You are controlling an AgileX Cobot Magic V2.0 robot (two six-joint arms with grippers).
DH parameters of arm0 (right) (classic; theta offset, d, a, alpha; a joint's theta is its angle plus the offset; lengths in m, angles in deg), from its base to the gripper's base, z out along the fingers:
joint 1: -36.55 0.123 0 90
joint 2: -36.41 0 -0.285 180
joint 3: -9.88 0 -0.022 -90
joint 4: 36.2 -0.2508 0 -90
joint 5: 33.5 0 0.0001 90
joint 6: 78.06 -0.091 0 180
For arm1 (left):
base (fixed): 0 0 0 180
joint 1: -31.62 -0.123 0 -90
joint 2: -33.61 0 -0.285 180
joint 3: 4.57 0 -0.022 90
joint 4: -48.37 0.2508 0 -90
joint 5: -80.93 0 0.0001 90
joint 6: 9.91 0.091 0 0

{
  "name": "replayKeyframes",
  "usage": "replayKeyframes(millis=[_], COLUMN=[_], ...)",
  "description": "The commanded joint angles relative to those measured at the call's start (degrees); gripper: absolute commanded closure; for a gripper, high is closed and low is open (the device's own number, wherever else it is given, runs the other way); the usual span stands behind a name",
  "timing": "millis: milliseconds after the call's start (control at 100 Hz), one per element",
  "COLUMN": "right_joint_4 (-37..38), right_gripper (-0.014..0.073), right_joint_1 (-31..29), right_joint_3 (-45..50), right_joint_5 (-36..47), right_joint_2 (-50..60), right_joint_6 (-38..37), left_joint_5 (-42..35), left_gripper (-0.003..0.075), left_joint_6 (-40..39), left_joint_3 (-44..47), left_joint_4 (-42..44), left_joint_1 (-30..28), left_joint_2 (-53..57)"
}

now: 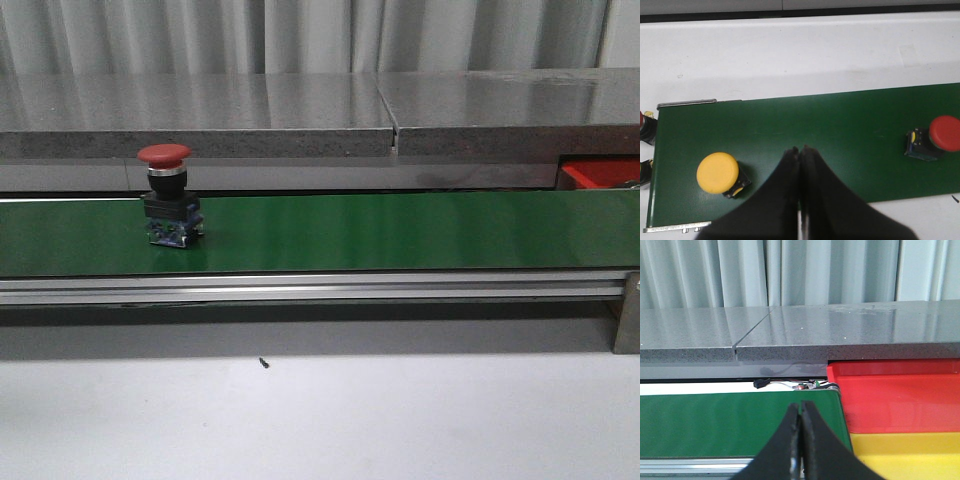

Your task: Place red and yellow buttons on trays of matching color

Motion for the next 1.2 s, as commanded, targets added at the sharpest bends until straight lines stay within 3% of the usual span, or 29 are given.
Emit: replayKeyframes(millis=[0, 890, 1190], right_joint_4=[0.68, 0.68, 0.68], right_gripper=[0.0708, 0.0708, 0.0701], right_joint_1=[-0.05, -0.05, -0.05], right_joint_3=[-0.03, -0.03, -2.14], right_joint_5=[4.36, 4.38, 2.99], right_joint_2=[0.99, 0.99, 0.49], right_joint_6=[0.17, 0.17, 0.17], left_joint_5=[-4.96, -16.20, -18.45], left_gripper=[0.0739, 0.0739, 0.0739], left_joint_6=[1.42, 1.42, 1.42], left_joint_3=[1.40, 31.54, 36.62], left_joint_4=[-1.82, -6.04, -5.94], left_joint_1=[0.45, 0.45, 0.45], left_joint_2=[5.04, 42.80, 52.93])
